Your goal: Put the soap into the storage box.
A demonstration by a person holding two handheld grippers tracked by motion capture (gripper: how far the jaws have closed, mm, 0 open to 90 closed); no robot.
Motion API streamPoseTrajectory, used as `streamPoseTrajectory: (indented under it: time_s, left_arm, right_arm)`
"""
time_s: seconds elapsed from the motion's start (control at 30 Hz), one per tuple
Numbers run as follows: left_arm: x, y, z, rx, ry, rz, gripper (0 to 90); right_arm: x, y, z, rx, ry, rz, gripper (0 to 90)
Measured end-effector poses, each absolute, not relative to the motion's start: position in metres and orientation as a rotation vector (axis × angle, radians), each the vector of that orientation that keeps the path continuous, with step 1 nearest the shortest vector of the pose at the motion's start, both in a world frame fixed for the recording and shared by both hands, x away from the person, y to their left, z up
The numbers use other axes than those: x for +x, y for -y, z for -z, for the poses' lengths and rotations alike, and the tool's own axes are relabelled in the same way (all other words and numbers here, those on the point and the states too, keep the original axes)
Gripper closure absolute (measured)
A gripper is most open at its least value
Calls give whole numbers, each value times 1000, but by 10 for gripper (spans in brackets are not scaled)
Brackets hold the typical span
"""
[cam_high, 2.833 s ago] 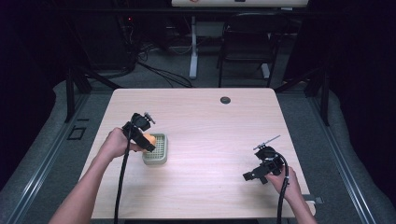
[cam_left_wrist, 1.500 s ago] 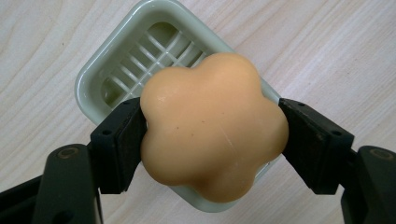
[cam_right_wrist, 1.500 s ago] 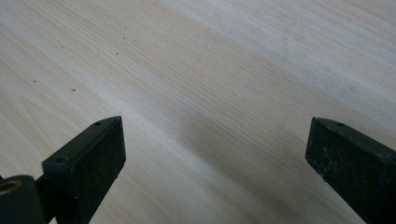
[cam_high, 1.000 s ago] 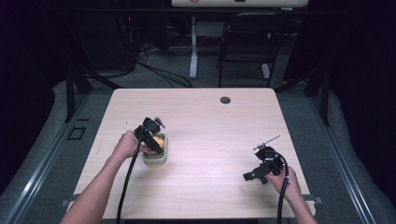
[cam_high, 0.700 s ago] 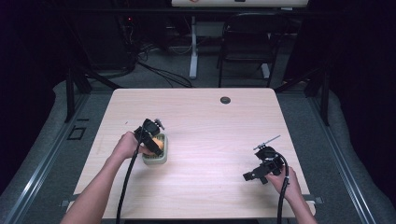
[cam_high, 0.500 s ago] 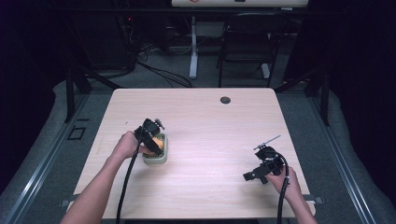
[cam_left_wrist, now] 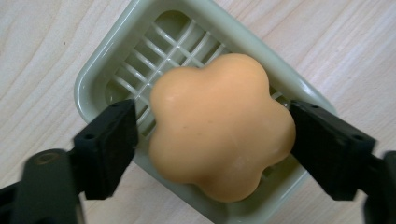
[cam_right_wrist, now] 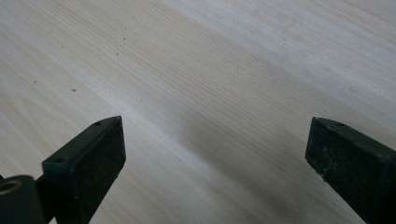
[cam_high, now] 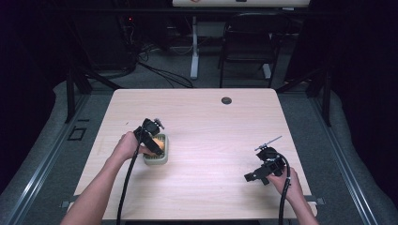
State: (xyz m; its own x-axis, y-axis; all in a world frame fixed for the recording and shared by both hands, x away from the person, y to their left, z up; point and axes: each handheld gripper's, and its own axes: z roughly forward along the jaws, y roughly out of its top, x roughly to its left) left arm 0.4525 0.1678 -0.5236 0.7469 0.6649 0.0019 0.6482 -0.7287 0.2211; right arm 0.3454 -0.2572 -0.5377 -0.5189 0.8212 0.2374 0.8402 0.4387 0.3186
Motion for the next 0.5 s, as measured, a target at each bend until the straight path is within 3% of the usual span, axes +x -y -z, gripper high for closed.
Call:
streamPoseTrajectory:
  time_s: [0.17, 0.5]
  left_arm:
    - [450, -175, 511, 2696, -1071, -175, 78]
    - [442, -190, 498, 2656, -1119, -195, 15]
  right_arm:
    - [345, 257, 538, -1524, 2622, 633, 45]
    - [345, 257, 538, -1527, 2613, 645, 45]
